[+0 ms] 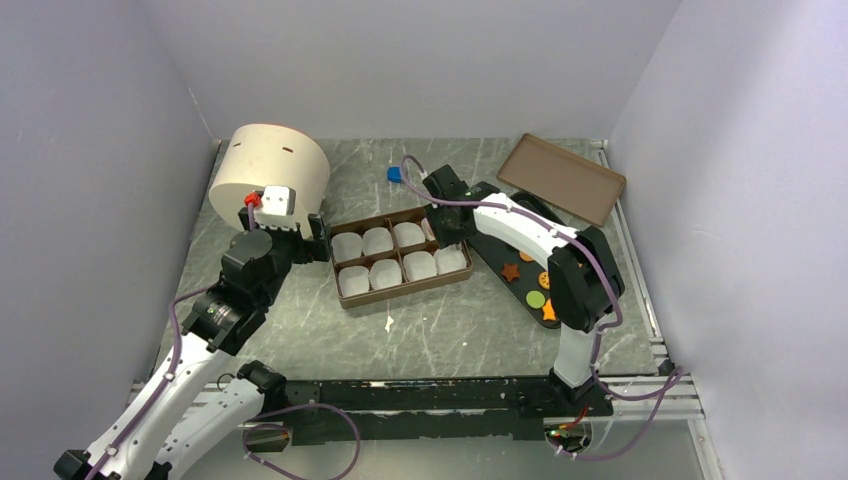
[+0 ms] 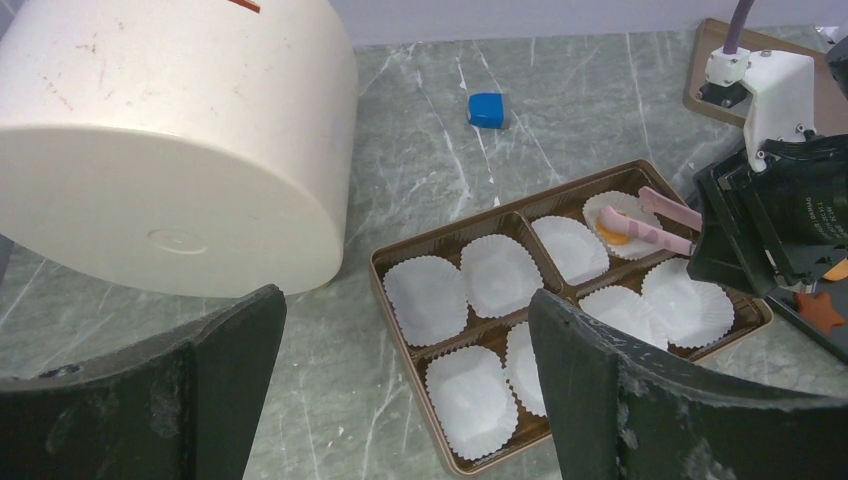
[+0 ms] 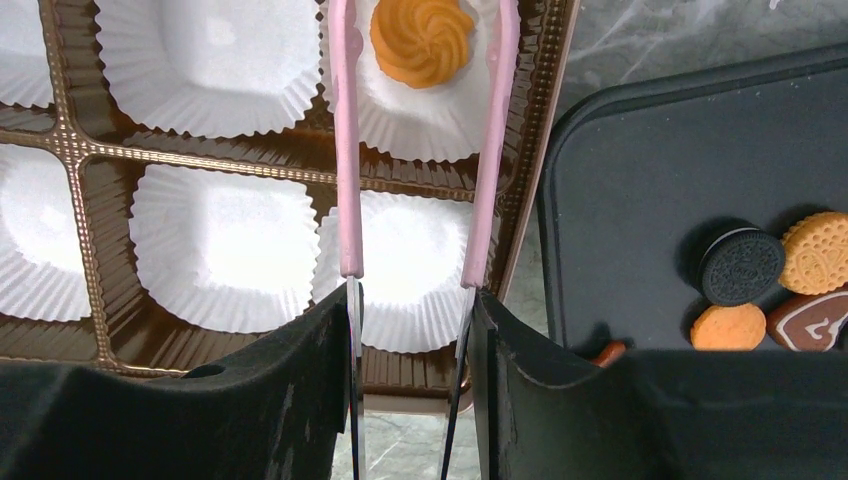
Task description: Pack the cookies
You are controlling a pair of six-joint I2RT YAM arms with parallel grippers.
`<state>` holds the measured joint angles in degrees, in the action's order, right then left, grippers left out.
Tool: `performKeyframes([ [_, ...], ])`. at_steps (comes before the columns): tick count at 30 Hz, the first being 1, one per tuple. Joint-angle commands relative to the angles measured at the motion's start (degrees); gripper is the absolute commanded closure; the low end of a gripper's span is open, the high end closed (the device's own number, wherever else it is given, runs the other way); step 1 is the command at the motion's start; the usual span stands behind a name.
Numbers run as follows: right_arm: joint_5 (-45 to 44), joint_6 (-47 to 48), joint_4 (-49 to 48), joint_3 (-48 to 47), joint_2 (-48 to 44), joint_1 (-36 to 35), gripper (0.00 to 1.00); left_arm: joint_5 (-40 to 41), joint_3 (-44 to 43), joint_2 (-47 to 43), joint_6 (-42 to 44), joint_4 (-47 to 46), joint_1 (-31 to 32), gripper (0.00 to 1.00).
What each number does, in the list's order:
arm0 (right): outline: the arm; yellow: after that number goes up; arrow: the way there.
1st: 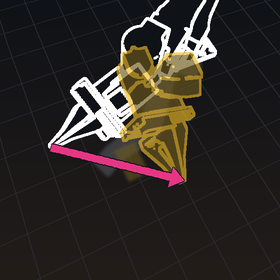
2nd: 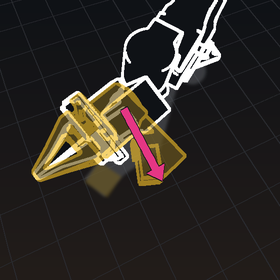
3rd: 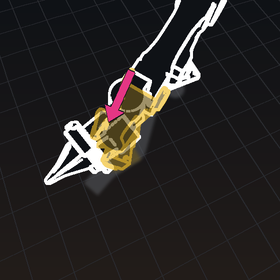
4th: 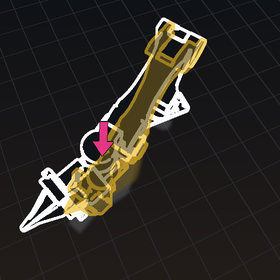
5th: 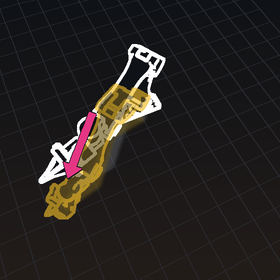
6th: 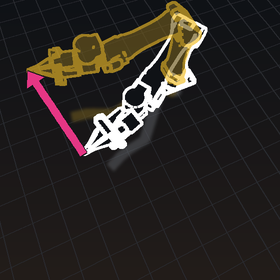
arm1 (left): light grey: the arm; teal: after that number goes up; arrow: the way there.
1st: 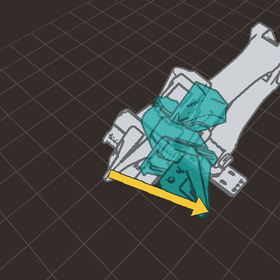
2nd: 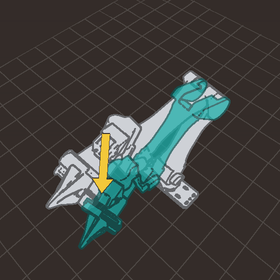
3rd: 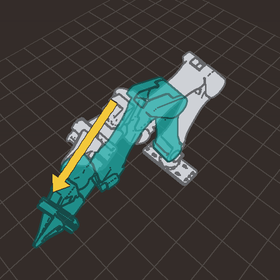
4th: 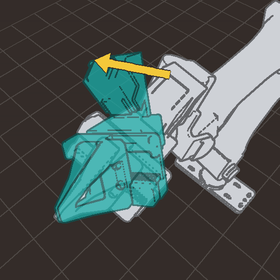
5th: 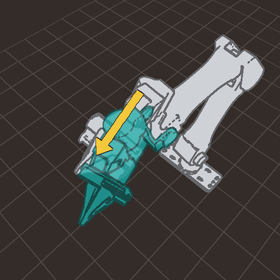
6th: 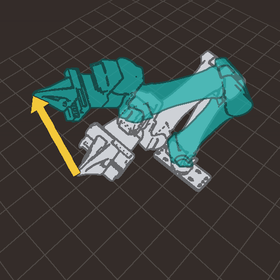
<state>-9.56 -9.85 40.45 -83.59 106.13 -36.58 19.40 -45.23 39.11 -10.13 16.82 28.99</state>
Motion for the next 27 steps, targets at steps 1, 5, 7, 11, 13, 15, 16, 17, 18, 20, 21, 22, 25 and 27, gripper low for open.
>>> performKeyframes([
  [1,-1.12,0.28,-0.31,-2.72,-2.13,-0.07,0.55,-0.60,0.05,-0.53,0.99,-2.14,-0.25,0.04],
  [5,-0.78,0.09,-0.94,-1.82,-4.60,-0.07,0.59,-0.67,0.06,-0.53,0.99,-2.22,-0.28,0.04],
  [7,-0.64,0.10,-0.94,-1.58,-5.85,-0.05,0.60,-0.84,0.06,-0.44,1.05,-2.23,-0.26,0.04],
  [11,-0.59,-0.08,-0.35,-1.50,-8.04,-0.07,0.61,-0.88,-0.03,-0.40,0.99,-2.15,-0.25,0.04],
  [13,-1.37,-0.33,0.12,-1.19,-9.36,0.05,0.61,-0.73,0.05,-0.52,1.06,-2.19,-0.25,0.04],
  [15,-2.56,-0.55,1.16,-0.86,-10.65,0.24,0.61,-0.83,0.06,-0.62,1.14,-2.23,-0.25,0.04],
  [16,-2.98,-0.68,1.80,-0.63,-11.17,0.50,0.61,-0.87,0.07,-0.62,1.24,-2.23,-0.25,0.04],
  [17,-3.32,-0.84,2.34,-0.24,-11.72,0.77,0.61,-0.90,0.06,-0.62,1.17,-2.23,-0.25,0.04],
  [18,-3.66,-1.02,2.83,0.32,-12.52,1.12,0.61,-0.99,0.06,-0.54,1.17,-2.16,-0.26,0.04],
  [20,-4.19,-1.44,3.24,1.88,-14.25,1.88,0.61,-1.09,-0.02,-0.53,1.25,-2.14,-0.25,0.04],
  [21,-4.22,-1.57,3.07,2.91,-15.22,2.35,0.61,-1.16,-0.03,-0.58,1.25,-2.14,-0.25,0.04],
  [22,-4.09,-1.70,2.82,4.10,-16.19,3.00,0.61,-1.19,-0.03,-0.61,1.25,-2.19,-0.25,0.04],
  [25,-3.23,-2.51,3.21,6.85,-18.30,4.91,0.61,-1.26,0.05,-0.70,1.26,-2.23,-0.27,0.04],
  [27,-3.10,-2.81,3.40,8.60,-19.62,6.47,0.61,-1.21,0.13,-0.70,1.30,-2.23,-0.26,0.04],
])
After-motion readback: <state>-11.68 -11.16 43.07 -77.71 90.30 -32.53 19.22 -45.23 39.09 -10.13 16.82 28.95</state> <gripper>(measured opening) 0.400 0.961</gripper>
